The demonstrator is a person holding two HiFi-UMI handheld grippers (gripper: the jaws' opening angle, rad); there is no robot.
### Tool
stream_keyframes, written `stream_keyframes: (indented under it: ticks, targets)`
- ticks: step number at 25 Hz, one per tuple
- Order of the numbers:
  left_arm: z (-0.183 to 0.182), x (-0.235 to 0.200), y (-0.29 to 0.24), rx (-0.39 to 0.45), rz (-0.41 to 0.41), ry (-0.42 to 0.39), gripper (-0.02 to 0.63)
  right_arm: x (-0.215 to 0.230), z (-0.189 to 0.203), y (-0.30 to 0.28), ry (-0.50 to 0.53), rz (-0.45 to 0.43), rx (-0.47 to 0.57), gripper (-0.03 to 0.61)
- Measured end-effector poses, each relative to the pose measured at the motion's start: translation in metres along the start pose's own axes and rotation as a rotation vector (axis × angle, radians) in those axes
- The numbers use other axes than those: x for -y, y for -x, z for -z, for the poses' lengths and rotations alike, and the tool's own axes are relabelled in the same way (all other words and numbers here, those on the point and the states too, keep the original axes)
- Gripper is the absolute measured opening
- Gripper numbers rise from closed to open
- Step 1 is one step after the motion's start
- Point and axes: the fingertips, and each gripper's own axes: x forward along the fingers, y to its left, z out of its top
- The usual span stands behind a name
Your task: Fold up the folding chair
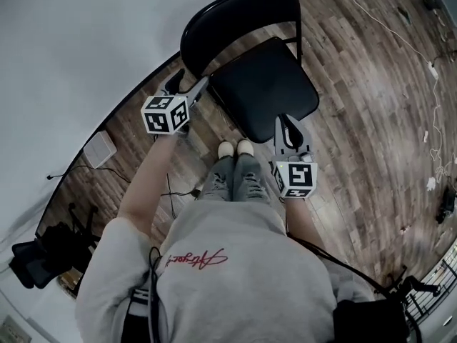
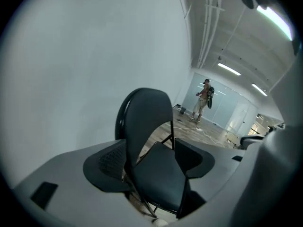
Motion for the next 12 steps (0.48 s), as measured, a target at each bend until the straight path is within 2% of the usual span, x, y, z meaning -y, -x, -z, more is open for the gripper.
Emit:
stream_keyframes:
  ticks: [2, 4, 5, 6, 8, 12]
  targets:
    - [0.011, -0.028, -0.018, -0.022, -0.045, 0.048, 0.319, 0.013, 0.027, -0.005, -0.04, 0.026, -0.042, 0.017]
    - [0.022, -0.047, -0.034, -0.023, -0.05, 0.11, 0.322, 0.023, 0.053, -0.009, -0.086, 0.056, -0.083, 0.024]
    - [0.026, -0.054, -0.041, -0.026, -0.041, 0.151, 0.325, 0.029, 0.068, -0.012, -0.119, 0.076, -0.105, 0.093]
    - [0.03, -0.06, -0.048, -0.032, -0.031, 0.193, 0.333, 0.036, 0.083, -0.015, -0.157, 0.098, -0.13, 0.191]
    - [0.035, -0.071, -0.06, -0.048, -0.015, 0.25, 0.337, 0.046, 0.114, -0.021, -0.243, 0.139, -0.177, 0.199]
    - [0.031, -0.08, -0.075, -0.053, 0.041, 0.235, 0.35, 0.056, 0.185, -0.028, -0.47, 0.199, -0.26, 0.224]
